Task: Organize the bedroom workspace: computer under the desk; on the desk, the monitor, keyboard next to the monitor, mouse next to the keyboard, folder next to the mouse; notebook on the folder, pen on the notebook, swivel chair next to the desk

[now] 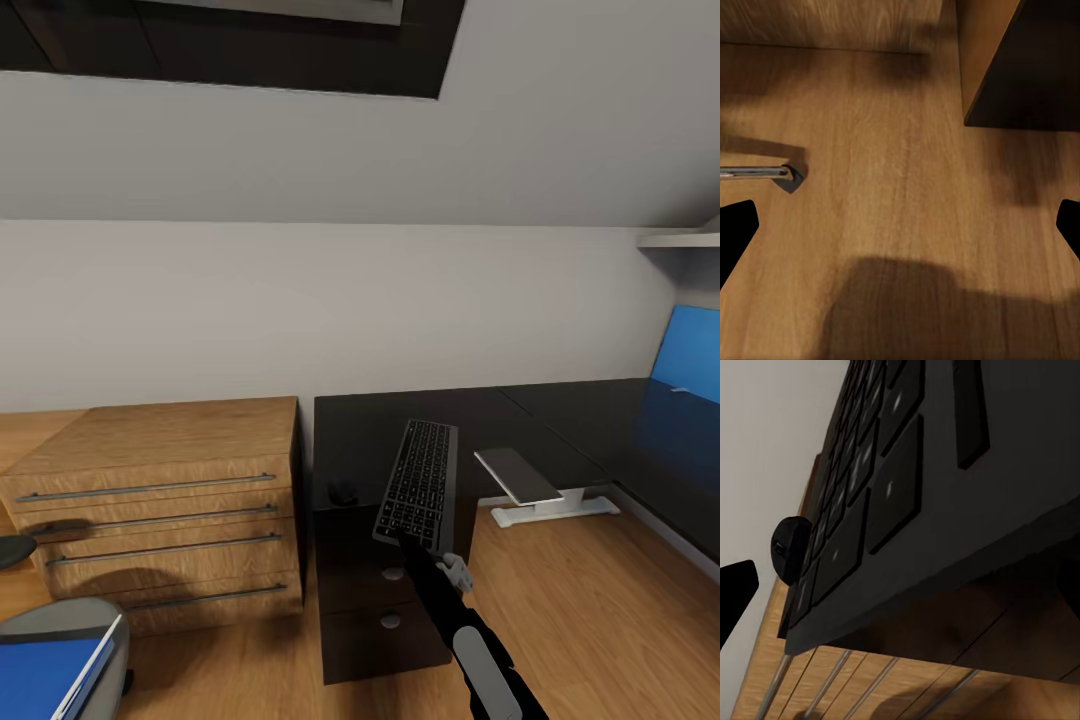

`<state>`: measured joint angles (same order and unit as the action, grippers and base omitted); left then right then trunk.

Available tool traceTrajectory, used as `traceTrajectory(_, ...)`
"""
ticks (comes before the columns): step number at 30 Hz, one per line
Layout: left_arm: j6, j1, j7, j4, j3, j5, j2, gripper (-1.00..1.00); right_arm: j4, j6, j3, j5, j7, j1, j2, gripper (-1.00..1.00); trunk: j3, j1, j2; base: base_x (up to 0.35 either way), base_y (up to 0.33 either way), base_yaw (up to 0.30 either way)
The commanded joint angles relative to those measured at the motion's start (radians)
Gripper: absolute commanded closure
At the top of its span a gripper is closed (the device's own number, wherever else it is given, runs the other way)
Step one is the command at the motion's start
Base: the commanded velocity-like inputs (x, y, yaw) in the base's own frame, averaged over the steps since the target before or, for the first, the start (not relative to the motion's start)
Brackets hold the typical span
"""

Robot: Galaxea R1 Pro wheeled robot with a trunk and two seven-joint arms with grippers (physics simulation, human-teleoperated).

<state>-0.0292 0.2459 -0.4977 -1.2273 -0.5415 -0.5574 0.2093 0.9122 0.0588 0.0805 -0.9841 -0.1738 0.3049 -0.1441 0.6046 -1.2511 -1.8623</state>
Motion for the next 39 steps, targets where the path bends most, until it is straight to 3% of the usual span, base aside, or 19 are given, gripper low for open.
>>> traceTrajectory(1, -0.003, -0.001, -0.006, -0.001, -0.003, -0.009, 0.002, -1.00, 0.000, 0.004, -0.001, -0.010, -0.003, 0.000, 0.000, -1.00, 0.001, 0.000, 0.000, 0.000, 0.000, 0.000)
traceTrajectory(27, -0.003, -0.001, -0.005, 0.006, -0.006, -0.009, 0.001, -1.00, 0.006, 0.003, -0.002, -0.010, -0.005, 0.000, 0.001, -1.00, 0.001, 0.000, 0.000, 0.000, 0.000, 0.000)
traceTrajectory(39, -0.003, -0.001, -0.004, 0.012, -0.007, -0.009, 0.001, -1.00, 0.007, 0.003, -0.002, -0.009, -0.039, 0.000, 0.001, -1.00, 0.001, 0.000, 0.000, 0.000, 0.000, 0.000)
